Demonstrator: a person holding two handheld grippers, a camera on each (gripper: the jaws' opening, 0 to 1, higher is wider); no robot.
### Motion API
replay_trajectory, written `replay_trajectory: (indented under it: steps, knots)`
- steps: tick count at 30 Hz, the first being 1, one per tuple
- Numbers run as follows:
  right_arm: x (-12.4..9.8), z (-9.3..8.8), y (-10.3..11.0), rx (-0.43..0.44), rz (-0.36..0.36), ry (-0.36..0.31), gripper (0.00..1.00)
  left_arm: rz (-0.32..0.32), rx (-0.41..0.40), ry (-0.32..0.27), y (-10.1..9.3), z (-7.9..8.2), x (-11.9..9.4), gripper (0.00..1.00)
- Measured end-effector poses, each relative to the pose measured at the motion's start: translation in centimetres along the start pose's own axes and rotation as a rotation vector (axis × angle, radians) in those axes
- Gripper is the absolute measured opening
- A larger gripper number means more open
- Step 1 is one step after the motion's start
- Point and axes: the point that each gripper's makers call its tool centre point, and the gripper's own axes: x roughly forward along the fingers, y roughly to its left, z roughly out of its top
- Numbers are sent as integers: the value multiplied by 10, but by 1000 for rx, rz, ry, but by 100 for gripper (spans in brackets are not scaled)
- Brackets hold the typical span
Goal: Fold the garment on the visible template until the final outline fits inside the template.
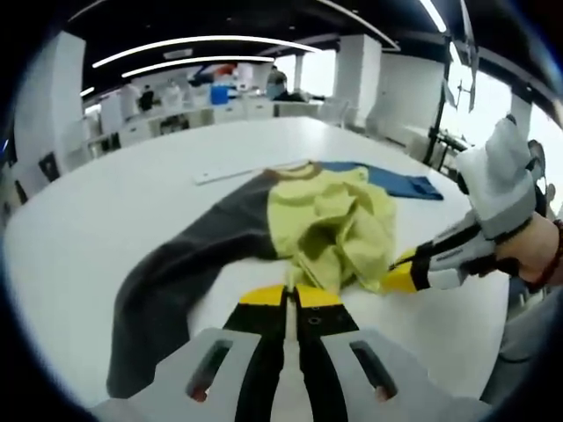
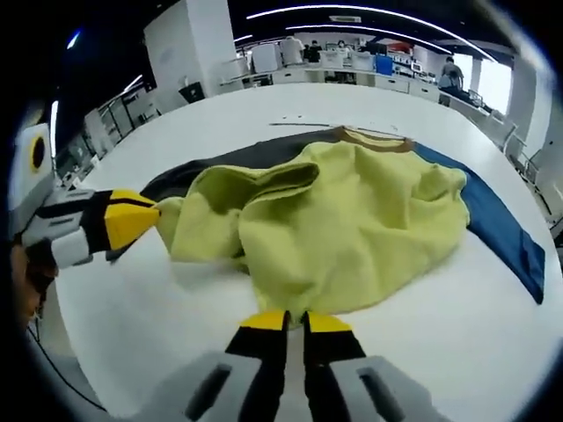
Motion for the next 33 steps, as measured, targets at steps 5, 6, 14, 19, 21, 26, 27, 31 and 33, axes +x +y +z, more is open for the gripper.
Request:
replay_trajectory:
  steps: [5, 6, 14, 19, 21, 26, 27, 31, 33]
  knots:
    - [-1, 0, -3, 28, 21, -6, 0, -1, 2, -3, -1, 0, 0, 0]
    - [-1, 0, -3, 38, 25, -5, 0, -1, 1, -3, 0, 0, 0, 0]
    - [-15, -2, -10, 21, 60, -12, 0, -1, 5, 1, -3, 0, -2, 0]
    - [-23, -1, -18, -30, 68, -16, 0, -2, 1, -1, -4, 1, -4, 0]
    - [-26, 1, -20, -37, 68, -21, 0, -3, 1, -3, -5, 1, -6, 0]
    - [-37, 3, -28, -57, 79, -37, 0, 0, 3, -2, -9, 2, -14, 0]
    - [-41, 3, -30, -62, 82, -38, 0, 0, 3, -3, -9, 2, -15, 0]
    - [-51, 1, -42, -55, 77, -46, 0, 2, 11, 0, -11, 2, -23, 0]
    - [-57, -1, -48, -36, 79, -48, 0, 1, 6, 1, -12, 2, -26, 0]
